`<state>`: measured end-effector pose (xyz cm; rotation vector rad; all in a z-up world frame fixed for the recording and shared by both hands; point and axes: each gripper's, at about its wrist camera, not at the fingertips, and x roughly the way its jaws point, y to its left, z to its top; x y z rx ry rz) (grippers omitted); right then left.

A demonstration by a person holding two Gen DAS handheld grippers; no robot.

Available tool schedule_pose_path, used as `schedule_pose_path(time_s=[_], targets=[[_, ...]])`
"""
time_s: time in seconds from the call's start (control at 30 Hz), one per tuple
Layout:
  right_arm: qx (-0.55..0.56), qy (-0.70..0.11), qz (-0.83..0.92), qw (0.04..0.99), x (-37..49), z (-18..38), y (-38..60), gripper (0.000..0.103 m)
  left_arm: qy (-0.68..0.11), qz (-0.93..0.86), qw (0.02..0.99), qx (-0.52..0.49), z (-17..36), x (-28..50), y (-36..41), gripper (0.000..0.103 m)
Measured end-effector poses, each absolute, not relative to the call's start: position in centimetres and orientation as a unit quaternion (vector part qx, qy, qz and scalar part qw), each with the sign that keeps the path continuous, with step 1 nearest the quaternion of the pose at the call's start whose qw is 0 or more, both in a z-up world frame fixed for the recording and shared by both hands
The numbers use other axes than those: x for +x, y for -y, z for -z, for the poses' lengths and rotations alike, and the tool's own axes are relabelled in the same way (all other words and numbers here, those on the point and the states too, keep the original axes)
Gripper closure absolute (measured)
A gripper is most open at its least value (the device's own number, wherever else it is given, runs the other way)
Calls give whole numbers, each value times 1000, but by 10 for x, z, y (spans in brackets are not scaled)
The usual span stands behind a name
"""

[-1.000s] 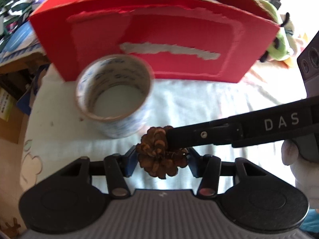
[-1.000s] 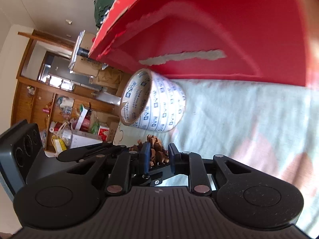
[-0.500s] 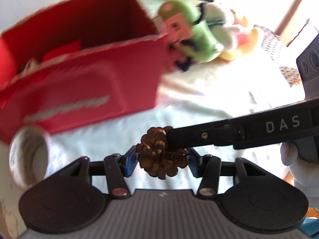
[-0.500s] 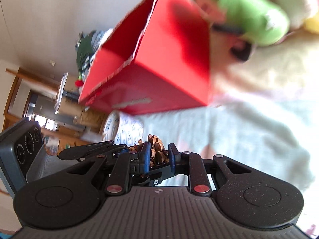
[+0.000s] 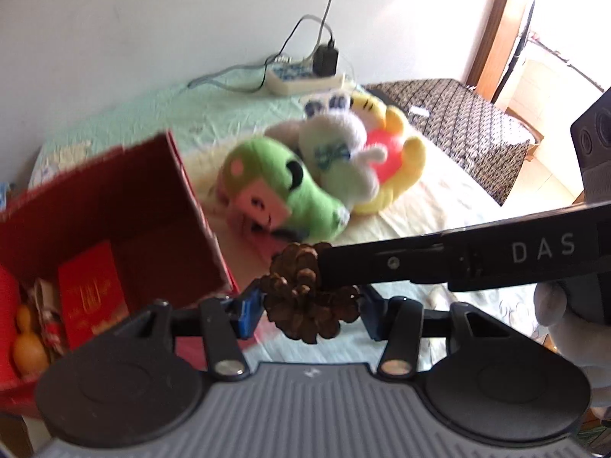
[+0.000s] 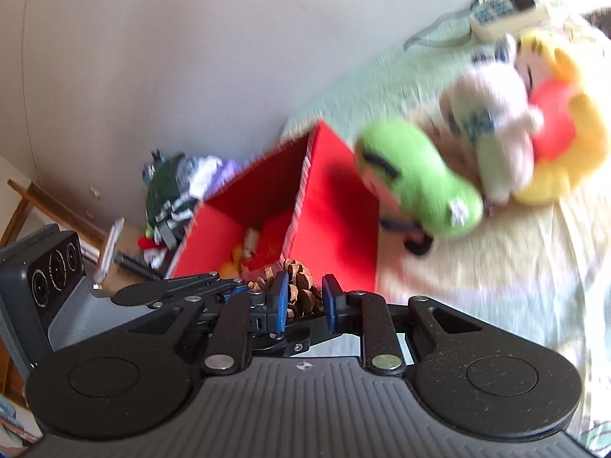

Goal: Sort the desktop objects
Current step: 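Carry the pinecone over the red box and lower it inside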

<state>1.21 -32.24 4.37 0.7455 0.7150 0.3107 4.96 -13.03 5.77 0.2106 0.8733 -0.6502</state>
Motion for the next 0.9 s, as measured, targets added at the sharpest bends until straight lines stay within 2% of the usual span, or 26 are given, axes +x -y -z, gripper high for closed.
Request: schedule_pose_path(time_s=[0.17,0.4,0.63,0.9], targets=[[332,-308,-145,880,31,-74,319,81,-387,317,860,105,-90,74,116,50],[290,-303,-138,897,68,-98,293,81,-384,322,859,104,-99,113,82,50],[269,-334,-124,895,104,-96,265,81,-402,326,850,98,-85,147,53,50],[237,-410,-114,873,140,-83,243,81,-446,348,821,77,-52,172,33,50]])
